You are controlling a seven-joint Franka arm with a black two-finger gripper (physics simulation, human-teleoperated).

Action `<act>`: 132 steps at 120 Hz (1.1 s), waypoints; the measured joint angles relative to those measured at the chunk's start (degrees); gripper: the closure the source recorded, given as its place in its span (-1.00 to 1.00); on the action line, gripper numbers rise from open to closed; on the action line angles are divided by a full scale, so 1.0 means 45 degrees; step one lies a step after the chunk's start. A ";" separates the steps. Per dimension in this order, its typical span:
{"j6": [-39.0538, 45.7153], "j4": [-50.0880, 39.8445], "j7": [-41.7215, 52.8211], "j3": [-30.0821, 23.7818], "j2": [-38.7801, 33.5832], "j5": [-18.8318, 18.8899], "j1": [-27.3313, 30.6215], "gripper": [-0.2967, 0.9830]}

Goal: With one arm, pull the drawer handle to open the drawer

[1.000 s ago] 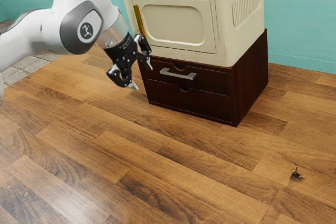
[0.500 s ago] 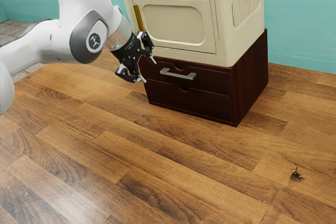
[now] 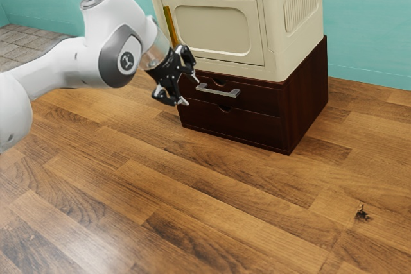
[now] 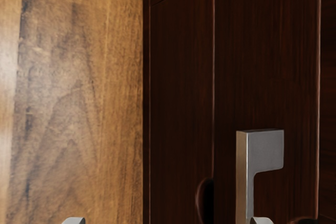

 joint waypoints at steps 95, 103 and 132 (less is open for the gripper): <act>0.1700 0.0045 0.0488 -0.0356 0.0888 -0.0881 0.0001 -0.01; 0.1926 0.0054 0.0539 -0.0357 0.0960 -0.0904 0.0001 -0.01; 0.2483 0.0050 0.0706 -0.0377 0.1080 -0.0996 0.0001 0.01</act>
